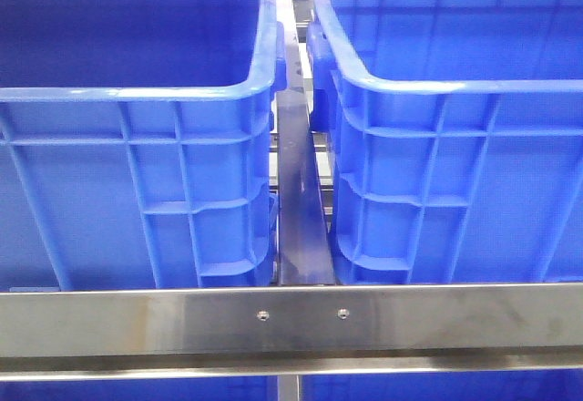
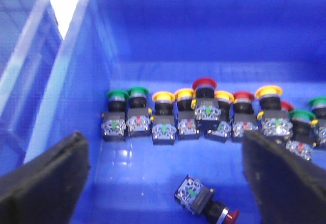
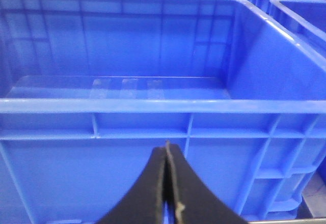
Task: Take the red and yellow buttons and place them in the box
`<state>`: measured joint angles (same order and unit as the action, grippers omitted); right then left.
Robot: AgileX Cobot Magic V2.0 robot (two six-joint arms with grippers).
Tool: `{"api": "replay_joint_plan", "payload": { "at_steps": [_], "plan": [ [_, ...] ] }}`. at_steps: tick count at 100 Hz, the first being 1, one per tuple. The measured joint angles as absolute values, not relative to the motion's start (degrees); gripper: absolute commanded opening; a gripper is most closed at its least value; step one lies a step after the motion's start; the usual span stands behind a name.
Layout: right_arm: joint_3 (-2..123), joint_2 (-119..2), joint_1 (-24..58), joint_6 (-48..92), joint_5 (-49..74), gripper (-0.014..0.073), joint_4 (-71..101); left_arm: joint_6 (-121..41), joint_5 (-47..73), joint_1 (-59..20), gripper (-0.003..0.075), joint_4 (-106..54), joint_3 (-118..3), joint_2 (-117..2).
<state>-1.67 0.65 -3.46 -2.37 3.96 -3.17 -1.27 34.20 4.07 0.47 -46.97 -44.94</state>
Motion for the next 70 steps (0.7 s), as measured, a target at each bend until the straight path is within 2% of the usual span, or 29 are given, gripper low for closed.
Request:
{"api": "replay_joint_plan", "payload": {
  "at_steps": [22,51,70],
  "plan": [
    [-1.7,0.6,-3.5,-2.4,4.0,-0.0068,-3.2,-1.3,39.1,3.8,0.0619,-1.3,-52.3,-53.0],
    [-1.7,0.6,-3.5,-2.4,4.0,-0.0068,-3.2,-1.3,46.0,-2.3,0.0619,-1.6,-62.3,-67.8],
    [-1.7,0.6,-3.5,-2.4,4.0,-0.0068,-3.2,-1.3,48.5,-2.9,0.0619,-1.8,-68.4,-77.5]
  ]
}}
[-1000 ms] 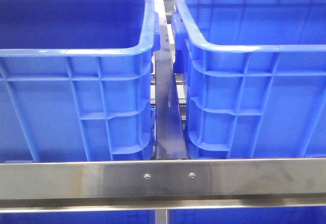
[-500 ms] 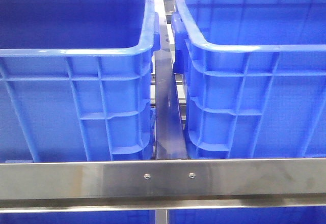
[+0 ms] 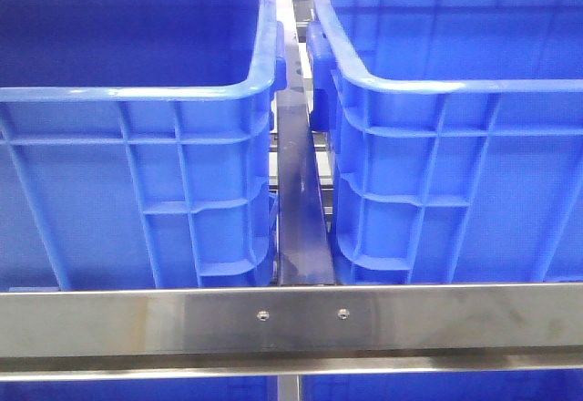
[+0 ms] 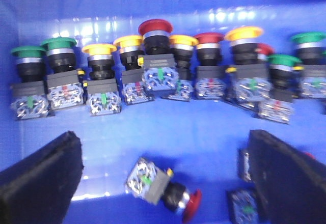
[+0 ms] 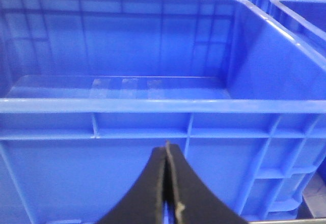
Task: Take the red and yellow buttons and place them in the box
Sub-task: 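Lower the left gripper into the button bin and grasp a red-capped button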
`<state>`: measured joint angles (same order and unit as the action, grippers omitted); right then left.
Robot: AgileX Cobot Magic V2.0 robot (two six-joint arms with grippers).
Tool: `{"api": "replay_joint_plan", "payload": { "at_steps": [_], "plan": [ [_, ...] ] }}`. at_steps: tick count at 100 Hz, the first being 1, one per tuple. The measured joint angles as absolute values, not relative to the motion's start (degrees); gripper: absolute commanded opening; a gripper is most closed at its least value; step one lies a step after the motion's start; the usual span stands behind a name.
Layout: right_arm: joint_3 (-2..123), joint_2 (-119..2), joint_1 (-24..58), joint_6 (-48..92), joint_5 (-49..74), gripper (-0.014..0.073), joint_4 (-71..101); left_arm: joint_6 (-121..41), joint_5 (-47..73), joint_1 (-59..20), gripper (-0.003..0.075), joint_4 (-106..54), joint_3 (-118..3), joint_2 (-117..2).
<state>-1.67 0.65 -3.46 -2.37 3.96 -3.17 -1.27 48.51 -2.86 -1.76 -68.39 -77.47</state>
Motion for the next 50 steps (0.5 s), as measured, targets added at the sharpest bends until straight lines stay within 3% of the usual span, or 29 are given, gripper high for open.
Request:
{"api": "replay_joint_plan", "payload": {
  "at_steps": [50],
  "plan": [
    [-1.7,0.6,-3.5,-2.4,4.0,-0.0068,-3.2,-1.3,50.5,-3.0,0.0619,-2.0,-79.4,-96.6]
  ]
}}
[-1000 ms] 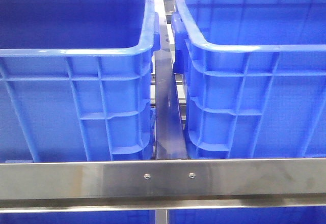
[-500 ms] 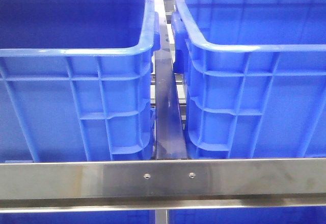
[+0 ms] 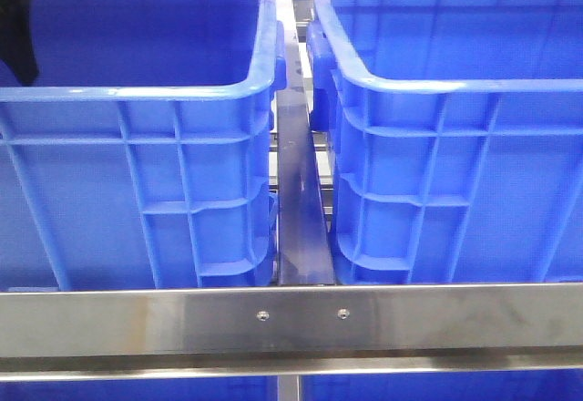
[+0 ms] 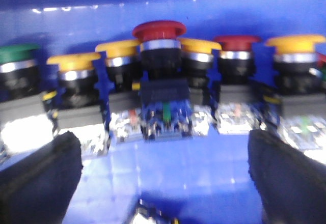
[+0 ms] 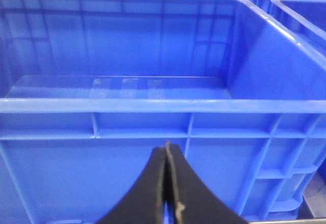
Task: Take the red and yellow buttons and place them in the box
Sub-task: 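Lower the left gripper into the button bin and grasp a red-capped button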
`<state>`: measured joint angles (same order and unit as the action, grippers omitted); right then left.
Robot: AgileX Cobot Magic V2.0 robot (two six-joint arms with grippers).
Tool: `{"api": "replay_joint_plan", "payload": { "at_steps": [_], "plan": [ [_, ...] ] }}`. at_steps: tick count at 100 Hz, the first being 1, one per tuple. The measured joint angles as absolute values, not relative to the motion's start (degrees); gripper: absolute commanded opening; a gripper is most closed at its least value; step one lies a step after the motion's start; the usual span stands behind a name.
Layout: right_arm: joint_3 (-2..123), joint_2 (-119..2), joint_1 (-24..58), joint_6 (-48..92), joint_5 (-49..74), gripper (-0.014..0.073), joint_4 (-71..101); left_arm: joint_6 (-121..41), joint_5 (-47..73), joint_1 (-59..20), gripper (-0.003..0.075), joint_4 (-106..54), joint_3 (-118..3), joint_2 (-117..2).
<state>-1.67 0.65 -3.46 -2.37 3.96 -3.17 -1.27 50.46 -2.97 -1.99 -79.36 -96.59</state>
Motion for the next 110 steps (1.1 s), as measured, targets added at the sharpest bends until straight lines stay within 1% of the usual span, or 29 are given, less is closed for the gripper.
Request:
{"api": "replay_joint_plan", "payload": {
  "at_steps": [33,59,64,71,75,83,95,104,110],
  "plan": [
    [-1.7,0.6,-3.5,-2.4,4.0,-0.0068,-3.2,-1.3,50.0,-3.0,0.0619,-2.1,-82.4,-104.5],
    [-1.7,0.6,-3.5,-2.4,4.0,-0.0068,-3.2,-1.3,49.2,-3.0,0.0613,-2.1,-82.7,-106.6],
    [-1.7,0.6,-3.5,-2.4,4.0,-0.0068,-3.2,-1.3,48.9,-3.0,0.0591,-2.1,-82.7,-106.6],
    [-1.7,0.6,-3.5,-2.4,4.0,-0.0068,-3.2,-1.3,48.5,-3.0,0.0529,-2.1,-82.7,-106.6],
    [-1.7,0.6,-3.5,-2.4,4.0,-0.0068,-3.2,-1.3,48.3,-3.0,0.047,-2.1,-82.7,-106.6],
    [-1.7,0.6,-3.5,-2.4,4.0,-0.0068,-3.2,-1.3,48.0,-3.0,0.0377,-2.1,-82.7,-106.6],
    [-1.7,0.6,-3.5,-2.4,4.0,-0.0068,-3.2,-1.3,47.7,-3.0,0.0265,-2.1,-82.7,-106.6],
    [-1.7,0.6,-3.5,-2.4,4.0,-0.0068,-3.2,-1.3,47.5,-3.0,0.0212,-2.1,-82.7,-106.6],
    [-1.7,0.6,-3.5,-2.4,4.0,-0.0068,-3.2,-1.3,47.5,-3.0,0.0203,-2.1,-82.7,-106.6]
  ]
}}
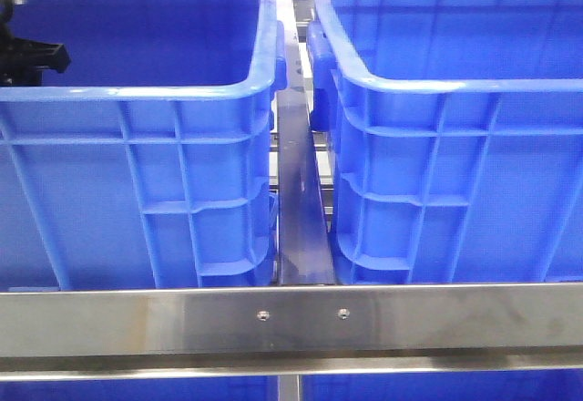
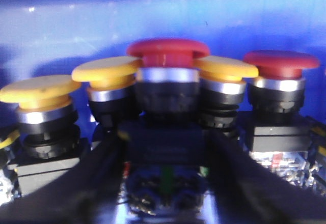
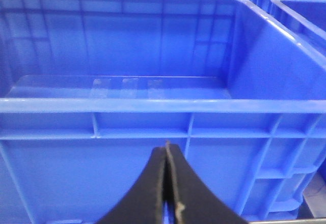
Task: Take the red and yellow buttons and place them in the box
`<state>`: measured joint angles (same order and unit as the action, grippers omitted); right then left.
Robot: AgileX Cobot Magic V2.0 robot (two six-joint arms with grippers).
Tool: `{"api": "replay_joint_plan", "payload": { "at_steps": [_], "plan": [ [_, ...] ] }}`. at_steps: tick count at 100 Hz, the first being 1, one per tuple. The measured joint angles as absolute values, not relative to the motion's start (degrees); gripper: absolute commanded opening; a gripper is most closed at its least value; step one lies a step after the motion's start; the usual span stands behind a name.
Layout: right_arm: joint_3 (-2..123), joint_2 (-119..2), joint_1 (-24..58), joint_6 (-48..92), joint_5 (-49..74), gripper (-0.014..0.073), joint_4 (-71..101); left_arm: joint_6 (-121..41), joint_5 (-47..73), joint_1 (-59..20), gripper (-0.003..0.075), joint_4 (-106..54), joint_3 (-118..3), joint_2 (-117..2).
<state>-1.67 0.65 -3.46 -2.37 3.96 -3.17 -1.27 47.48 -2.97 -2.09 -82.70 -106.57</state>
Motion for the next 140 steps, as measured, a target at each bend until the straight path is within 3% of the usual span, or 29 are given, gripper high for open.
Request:
{"api": "replay_joint_plan", "payload": {
  "at_steps": [32,68,140],
  "plan": [
    [-1.7,0.6,-3.5,-2.4,4.0,-0.0068,-3.2,-1.3,47.3,-3.2,0.0203,-2.3,-82.7,-105.5],
    [-1.7,0.6,-3.5,-2.4,4.0,-0.0068,-3.2,-6.0,47.6,-8.8,0.0199,-3.4,-82.7,-94.3],
    [-1.7,0.6,-3.5,-2.4,4.0,-0.0068,-3.2,-11.7,49.2,-35.4,0.0199,-6.1,-82.7,-89.2]
  ]
}}
